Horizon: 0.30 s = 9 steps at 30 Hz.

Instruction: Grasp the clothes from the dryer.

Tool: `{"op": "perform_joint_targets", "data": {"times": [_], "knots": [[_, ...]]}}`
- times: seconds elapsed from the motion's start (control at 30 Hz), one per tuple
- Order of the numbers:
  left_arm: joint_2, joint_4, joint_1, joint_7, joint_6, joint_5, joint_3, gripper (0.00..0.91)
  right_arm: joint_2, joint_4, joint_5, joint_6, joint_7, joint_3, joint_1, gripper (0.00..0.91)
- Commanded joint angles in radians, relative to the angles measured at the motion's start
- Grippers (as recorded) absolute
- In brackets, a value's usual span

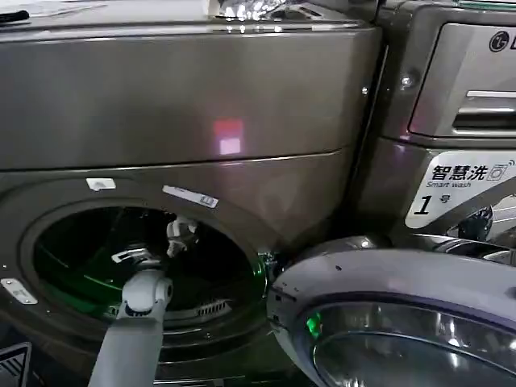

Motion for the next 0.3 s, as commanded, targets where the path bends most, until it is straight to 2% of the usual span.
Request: {"op": "perform_joint_targets", "data": {"times": [0.03,0.3], "knots": [[0.0,-0.018,0.013,-0.006,0.0,0.001,-0.005,0.0,0.0,0.001,-0.001,-0.005,-0.002,0.002,0.001,0.907],[0.003,-0.029,0.02,-0.006,0.007,0.0,-0.008,0.0,-0.001,0.004,-0.003,-0.01,-0.008,0.007,-0.003,0.907]]}}
